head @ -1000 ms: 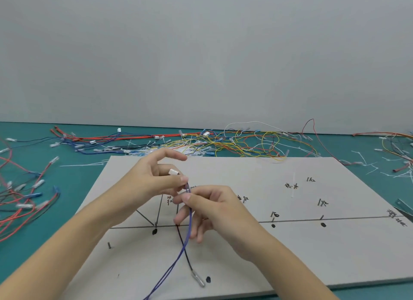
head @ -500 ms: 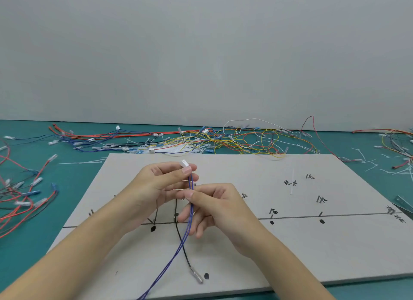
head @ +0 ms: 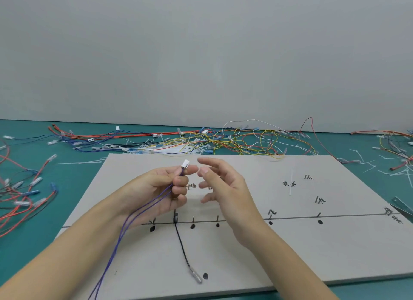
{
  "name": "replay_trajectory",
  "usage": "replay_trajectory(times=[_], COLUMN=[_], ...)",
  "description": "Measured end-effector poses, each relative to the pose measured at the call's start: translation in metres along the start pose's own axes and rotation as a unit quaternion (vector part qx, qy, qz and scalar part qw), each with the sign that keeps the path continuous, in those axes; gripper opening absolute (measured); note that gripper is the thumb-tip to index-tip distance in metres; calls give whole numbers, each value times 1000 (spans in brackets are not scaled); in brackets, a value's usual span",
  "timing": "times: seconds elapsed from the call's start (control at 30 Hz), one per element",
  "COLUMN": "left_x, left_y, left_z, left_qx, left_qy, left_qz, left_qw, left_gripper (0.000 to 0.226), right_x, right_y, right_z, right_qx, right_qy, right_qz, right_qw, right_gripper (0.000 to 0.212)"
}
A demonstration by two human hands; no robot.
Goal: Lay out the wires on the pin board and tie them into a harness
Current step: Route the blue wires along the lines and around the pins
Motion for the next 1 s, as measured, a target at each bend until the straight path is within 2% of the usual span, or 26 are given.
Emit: replay_trajectory(times=[0.13,0.27,0.4,0.47,0.5,0.57,0.63,0.7,0.8,1.0], left_x=[2,6,5,3,1,-9,-23,-33,-36,-54], left_y=[5,7,11,13,14,18,26,36,51,76], left_z=[-8,-15,-17,-11,-5,9,16,17,21,34], left_qx=[42,76,101,62,22,-66,-130,-161,-205,-299], left_qy=[-1,15,48,-6,-70,-229,-340,-383,-401,-483], left_qz=[26,52,78,86,87,76,37,-13,-57,-148], left_qw=[999,996,991,994,993,968,931,909,891,810], left_gripper=[31,21,21,22,26,37,30,18,17,23], right_x=[-2,0,5,6,6,5,2,0,-4,-6], right_y=[-1,-6,-10,-13,-14,-19,-24,-28,-34,-46], right_z=[-9,-14,-21,-20,-18,-11,-4,-1,-8,-18], right_qx=[52,84,100,95,86,62,41,24,24,23], right_qy=[-39,-38,-54,-59,-58,-65,-103,-138,-151,-22], right_qz=[-24,-35,-24,-17,-21,-42,-72,-92,-110,-81], right_qw=[998,995,993,994,994,995,991,986,982,996], right_gripper=[25,25,22,17,16,14,13,12,11,14])
Point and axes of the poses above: each hand's wrist, its own y-axis away from the middle knuckle, its own z-axis out of the back of the hand, x = y × z, the point moved 8 cm from there along -y, towards the middle knuckle, and after that the axes turned 2 degrees about y, right-handed, at the moved point
